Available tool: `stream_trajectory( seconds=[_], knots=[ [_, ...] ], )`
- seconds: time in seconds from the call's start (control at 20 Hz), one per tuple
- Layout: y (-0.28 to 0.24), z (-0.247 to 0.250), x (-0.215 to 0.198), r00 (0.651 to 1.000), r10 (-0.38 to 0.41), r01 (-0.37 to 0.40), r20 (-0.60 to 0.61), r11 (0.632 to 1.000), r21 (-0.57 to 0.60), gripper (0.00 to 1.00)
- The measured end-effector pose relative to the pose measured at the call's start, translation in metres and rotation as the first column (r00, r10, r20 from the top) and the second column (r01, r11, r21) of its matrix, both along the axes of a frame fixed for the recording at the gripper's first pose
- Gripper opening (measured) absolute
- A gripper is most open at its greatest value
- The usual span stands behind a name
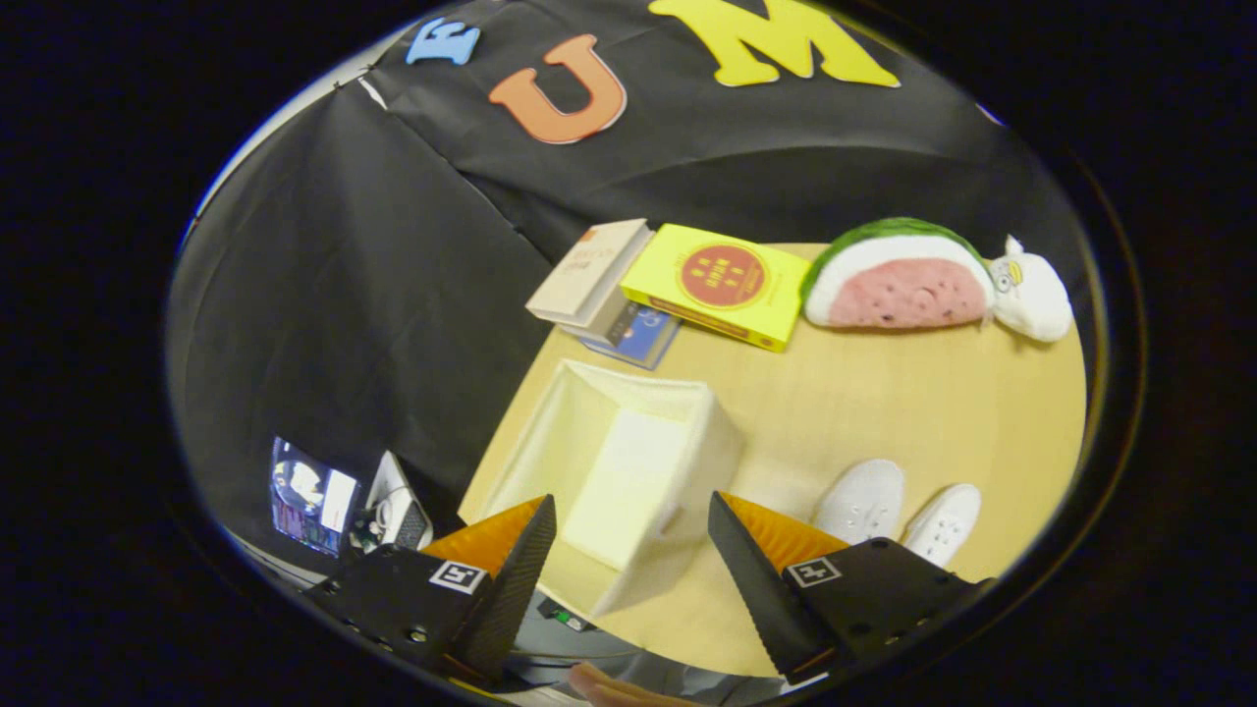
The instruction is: Open the storage box then place both shoes into the box .Put the left shoe in first, then the right shoe, with the right side of both shoes facing outward in a uniform manner.
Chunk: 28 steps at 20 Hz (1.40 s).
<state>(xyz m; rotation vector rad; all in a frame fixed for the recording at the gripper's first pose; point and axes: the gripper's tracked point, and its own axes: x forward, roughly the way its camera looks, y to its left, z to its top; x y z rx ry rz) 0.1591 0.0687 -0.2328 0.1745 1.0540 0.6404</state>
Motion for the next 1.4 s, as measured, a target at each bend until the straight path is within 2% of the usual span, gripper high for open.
stream_trajectory(
  seconds=[0.35, 0.5, 0.75, 0.9, 0.95, 1.05, 1.1, 1.15, 1.25, 1.3, 1.4],
  knots=[
    [-0.097, -0.104, -0.008, 0.999, 0.011, -0.017, -0.030, 0.974, -0.228, 0.94],
    [-0.121, -0.131, -0.005, 0.997, -0.038, 0.021, -0.062, 0.966, -0.258, 0.94],
    [-0.134, -0.179, -0.021, 0.988, -0.044, -0.006, -0.149, 0.948, -0.319, 0.80],
    [-0.142, -0.198, -0.017, 0.988, -0.098, 0.044, -0.121, 0.919, -0.391, 0.51],
    [-0.140, -0.206, -0.015, 0.987, -0.117, 0.064, -0.113, 0.917, -0.394, 0.45],
    [-0.136, -0.203, -0.011, 0.980, -0.150, 0.094, -0.127, 0.926, -0.366, 0.35],
    [-0.131, -0.204, -0.012, 0.974, -0.160, 0.099, -0.160, 0.937, -0.335, 0.34],
    [-0.130, -0.204, -0.014, 0.966, -0.176, 0.110, -0.188, 0.942, -0.316, 0.25],
    [-0.134, -0.204, -0.012, 0.959, -0.190, 0.129, -0.209, 0.953, -0.275, 0.13],
    [-0.132, -0.202, -0.013, 0.951, -0.210, 0.153, -0.226, 0.958, -0.244, 0.03],
    [-0.132, -0.201, -0.015, 0.942, -0.237, 0.195, -0.240, 0.963, -0.184, 0.02]
  ],
)
